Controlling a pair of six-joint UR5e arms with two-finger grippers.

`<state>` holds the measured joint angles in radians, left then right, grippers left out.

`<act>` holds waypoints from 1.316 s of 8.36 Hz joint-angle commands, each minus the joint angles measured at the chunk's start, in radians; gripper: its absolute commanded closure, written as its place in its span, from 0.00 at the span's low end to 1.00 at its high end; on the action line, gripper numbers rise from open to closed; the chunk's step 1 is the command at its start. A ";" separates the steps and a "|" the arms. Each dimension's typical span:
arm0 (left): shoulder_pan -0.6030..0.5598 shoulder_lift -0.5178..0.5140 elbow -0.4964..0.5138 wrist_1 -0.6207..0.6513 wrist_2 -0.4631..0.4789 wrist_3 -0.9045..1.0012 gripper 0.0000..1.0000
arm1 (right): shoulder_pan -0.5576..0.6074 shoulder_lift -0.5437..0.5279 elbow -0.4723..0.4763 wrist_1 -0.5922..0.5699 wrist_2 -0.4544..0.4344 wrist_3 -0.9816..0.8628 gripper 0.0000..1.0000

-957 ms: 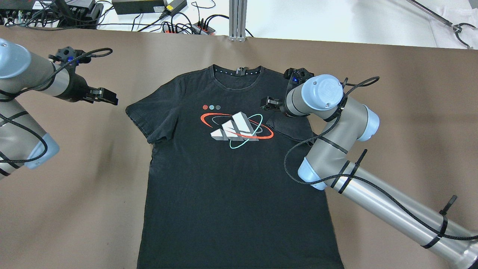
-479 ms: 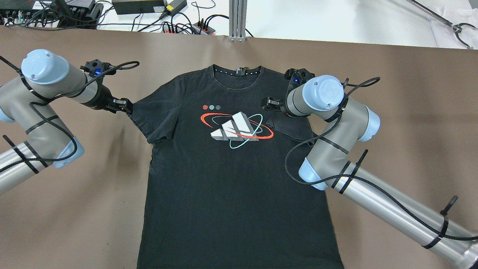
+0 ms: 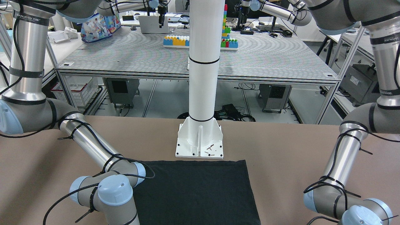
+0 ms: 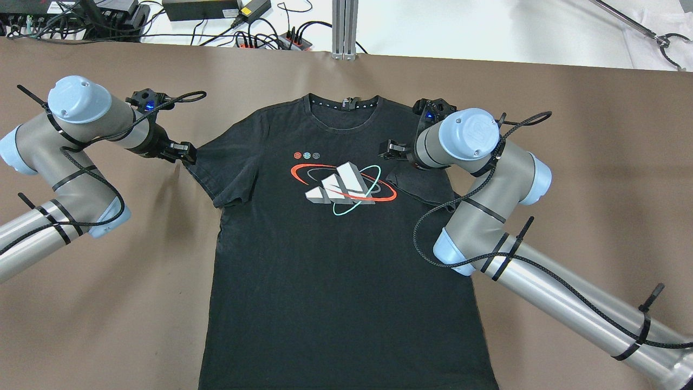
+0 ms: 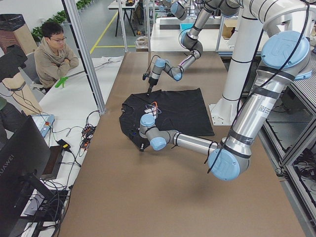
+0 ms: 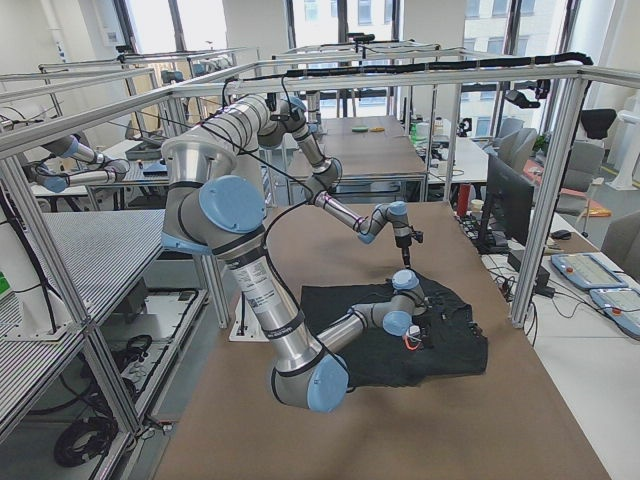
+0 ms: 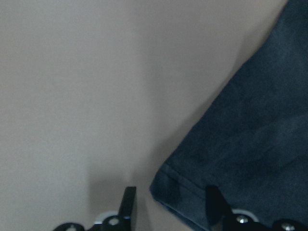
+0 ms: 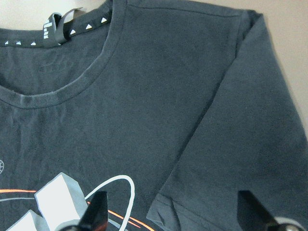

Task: Fold clothes
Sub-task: 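Reach the left gripper to the shirt's other shoulder near the collar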

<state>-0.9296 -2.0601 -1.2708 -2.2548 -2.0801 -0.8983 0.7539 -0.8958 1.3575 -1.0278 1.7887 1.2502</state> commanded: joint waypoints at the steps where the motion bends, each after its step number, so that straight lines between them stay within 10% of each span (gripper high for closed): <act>1: 0.000 -0.002 0.016 -0.014 0.000 -0.002 0.48 | 0.001 0.001 0.000 0.000 0.000 0.000 0.05; 6: 0.002 -0.005 0.022 -0.014 0.000 -0.001 0.54 | 0.001 0.003 0.000 0.002 0.000 0.000 0.05; 9: 0.002 -0.005 0.025 -0.014 -0.002 -0.002 0.92 | 0.001 0.001 0.002 0.003 0.000 0.000 0.05; 11: 0.000 -0.012 0.021 -0.014 -0.002 -0.020 1.00 | 0.001 0.001 0.002 0.003 0.000 0.000 0.05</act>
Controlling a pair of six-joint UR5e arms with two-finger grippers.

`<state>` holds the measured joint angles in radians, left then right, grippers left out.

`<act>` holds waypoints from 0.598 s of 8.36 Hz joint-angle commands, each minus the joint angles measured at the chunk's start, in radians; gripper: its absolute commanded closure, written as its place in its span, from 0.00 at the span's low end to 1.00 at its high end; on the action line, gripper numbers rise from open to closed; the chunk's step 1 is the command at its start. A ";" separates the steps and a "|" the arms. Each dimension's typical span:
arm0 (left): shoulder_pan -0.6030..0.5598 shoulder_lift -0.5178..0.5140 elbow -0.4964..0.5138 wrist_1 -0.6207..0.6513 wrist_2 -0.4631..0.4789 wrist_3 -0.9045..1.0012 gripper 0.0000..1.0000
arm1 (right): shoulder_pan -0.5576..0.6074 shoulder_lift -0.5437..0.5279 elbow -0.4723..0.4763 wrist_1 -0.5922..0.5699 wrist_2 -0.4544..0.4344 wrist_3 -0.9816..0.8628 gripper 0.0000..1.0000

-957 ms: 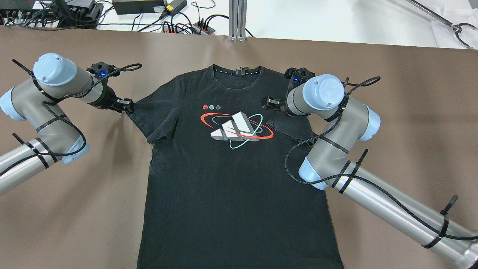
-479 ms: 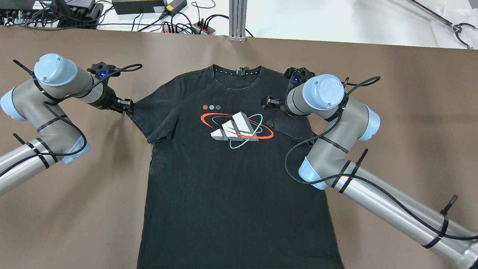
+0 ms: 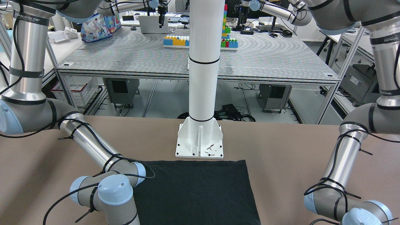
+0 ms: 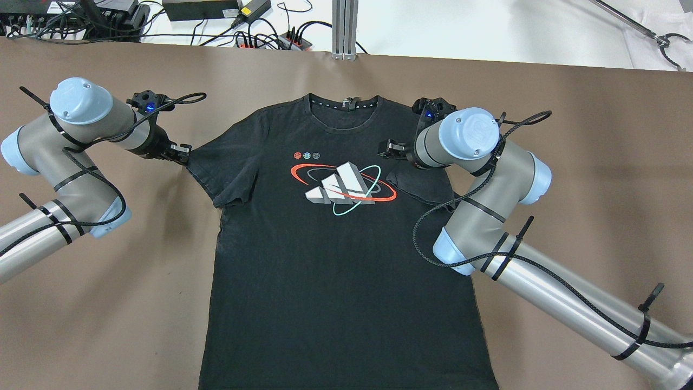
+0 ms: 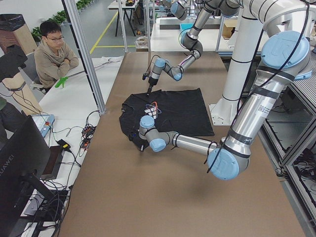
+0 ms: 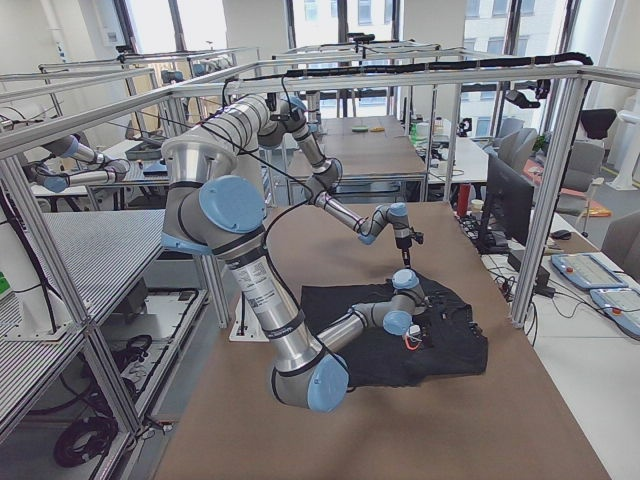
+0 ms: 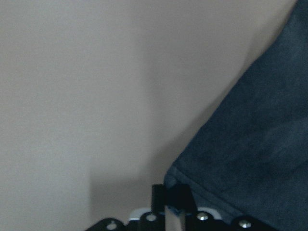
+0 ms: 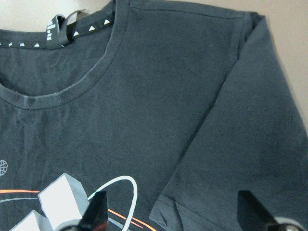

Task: Fold clothes

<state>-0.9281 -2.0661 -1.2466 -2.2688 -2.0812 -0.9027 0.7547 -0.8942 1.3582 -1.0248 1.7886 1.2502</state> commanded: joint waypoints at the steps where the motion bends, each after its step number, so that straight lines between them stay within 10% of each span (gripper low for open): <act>1: -0.003 -0.014 -0.014 -0.003 -0.003 -0.051 1.00 | 0.000 0.000 0.001 0.000 0.000 0.000 0.05; 5: -0.003 -0.008 -0.242 0.009 -0.086 -0.261 1.00 | 0.000 0.001 -0.001 0.000 0.000 0.000 0.05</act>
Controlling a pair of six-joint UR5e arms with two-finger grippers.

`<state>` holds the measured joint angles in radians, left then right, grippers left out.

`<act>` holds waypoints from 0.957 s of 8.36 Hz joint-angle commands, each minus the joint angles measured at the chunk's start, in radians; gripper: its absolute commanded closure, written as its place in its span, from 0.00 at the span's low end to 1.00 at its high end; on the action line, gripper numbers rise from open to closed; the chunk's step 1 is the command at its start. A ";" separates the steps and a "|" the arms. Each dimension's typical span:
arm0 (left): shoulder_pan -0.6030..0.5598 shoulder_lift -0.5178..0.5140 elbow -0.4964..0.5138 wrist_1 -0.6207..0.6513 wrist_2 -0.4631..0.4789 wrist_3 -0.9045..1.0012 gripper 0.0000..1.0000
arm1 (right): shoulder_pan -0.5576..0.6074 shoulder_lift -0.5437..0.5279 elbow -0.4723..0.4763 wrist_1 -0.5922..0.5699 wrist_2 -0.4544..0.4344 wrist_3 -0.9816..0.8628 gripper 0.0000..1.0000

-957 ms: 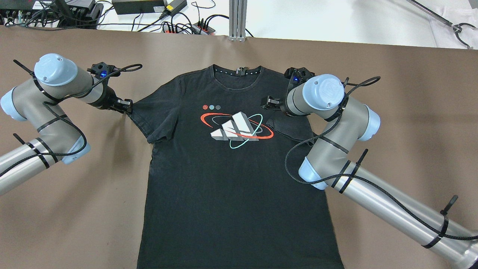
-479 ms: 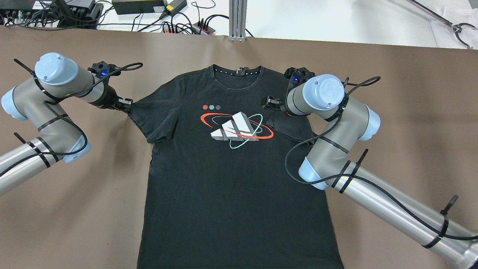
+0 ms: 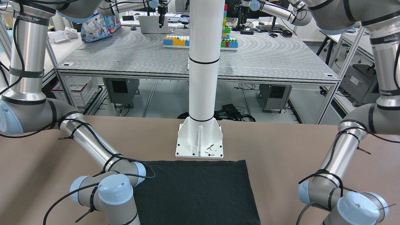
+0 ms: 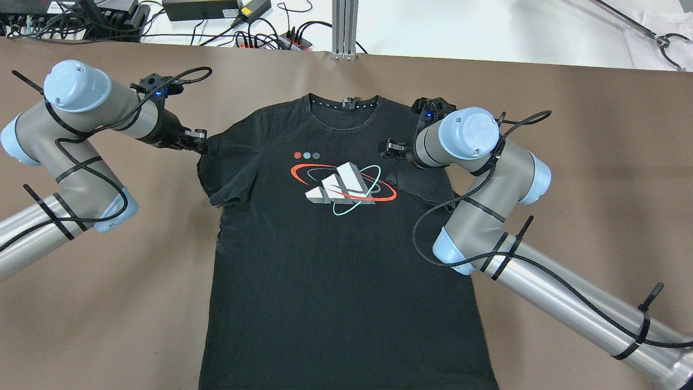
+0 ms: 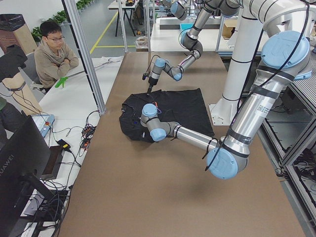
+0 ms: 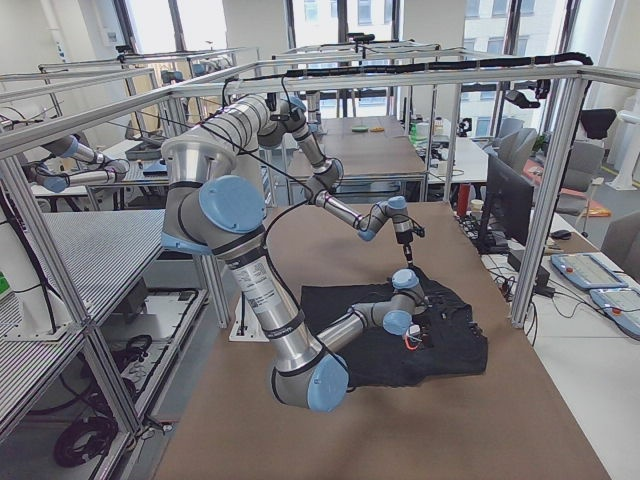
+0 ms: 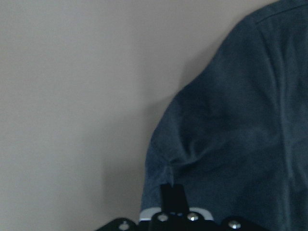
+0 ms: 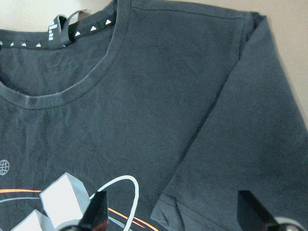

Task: Fold clothes

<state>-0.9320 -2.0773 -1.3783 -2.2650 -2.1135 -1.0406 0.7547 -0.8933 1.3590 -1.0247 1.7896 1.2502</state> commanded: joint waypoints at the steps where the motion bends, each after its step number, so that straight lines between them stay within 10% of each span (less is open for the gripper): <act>1: 0.022 -0.003 -0.143 0.004 -0.048 -0.192 1.00 | 0.002 -0.001 -0.003 0.000 0.001 -0.002 0.05; 8: 0.107 -0.225 0.096 0.007 0.081 -0.246 1.00 | 0.000 -0.003 -0.001 0.000 0.001 0.000 0.05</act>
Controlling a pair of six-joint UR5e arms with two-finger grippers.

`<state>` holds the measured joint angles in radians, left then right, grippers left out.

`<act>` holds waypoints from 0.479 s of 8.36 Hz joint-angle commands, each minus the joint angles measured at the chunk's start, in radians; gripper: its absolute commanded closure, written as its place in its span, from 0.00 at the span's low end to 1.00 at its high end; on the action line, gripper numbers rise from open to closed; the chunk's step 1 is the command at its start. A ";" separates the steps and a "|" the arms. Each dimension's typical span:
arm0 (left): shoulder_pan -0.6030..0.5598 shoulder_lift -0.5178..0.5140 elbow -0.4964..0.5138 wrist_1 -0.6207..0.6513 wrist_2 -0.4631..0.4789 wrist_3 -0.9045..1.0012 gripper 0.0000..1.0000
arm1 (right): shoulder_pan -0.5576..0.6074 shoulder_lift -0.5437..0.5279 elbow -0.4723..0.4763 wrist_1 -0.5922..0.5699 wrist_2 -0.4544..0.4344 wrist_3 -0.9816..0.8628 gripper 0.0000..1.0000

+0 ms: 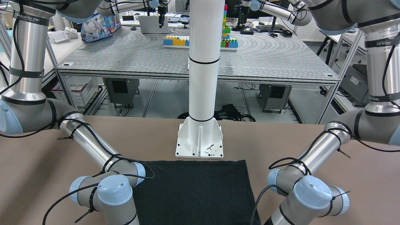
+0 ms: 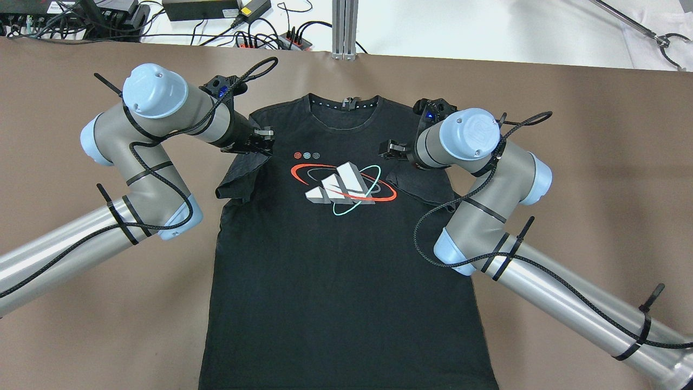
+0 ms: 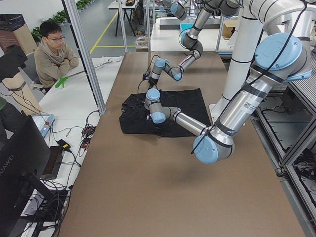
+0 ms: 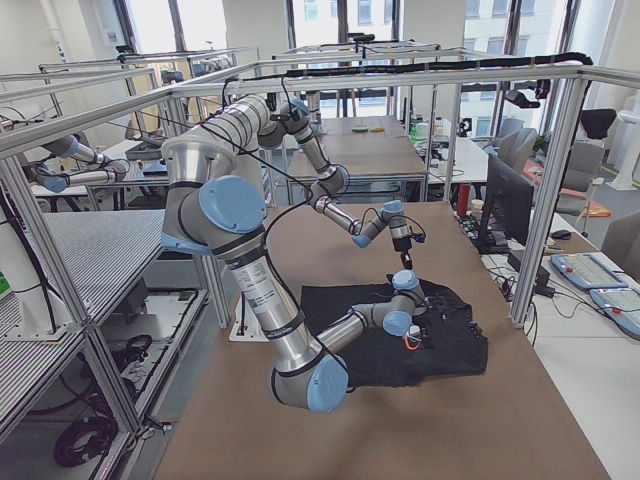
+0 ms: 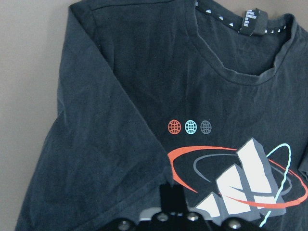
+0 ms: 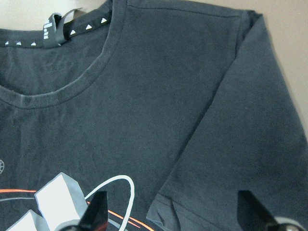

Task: Fold clothes

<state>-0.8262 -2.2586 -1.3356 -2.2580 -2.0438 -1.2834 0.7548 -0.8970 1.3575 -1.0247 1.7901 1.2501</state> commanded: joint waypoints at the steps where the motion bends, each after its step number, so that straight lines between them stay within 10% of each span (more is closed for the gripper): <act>1: 0.004 -0.058 0.059 -0.002 0.011 -0.037 1.00 | 0.000 0.003 0.000 0.000 0.000 0.000 0.05; 4: 0.039 -0.049 0.058 -0.009 0.062 -0.056 1.00 | 0.000 0.003 0.000 0.000 0.000 0.000 0.05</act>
<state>-0.8051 -2.3110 -1.2793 -2.2620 -2.0114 -1.3267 0.7547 -0.8946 1.3581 -1.0247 1.7902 1.2502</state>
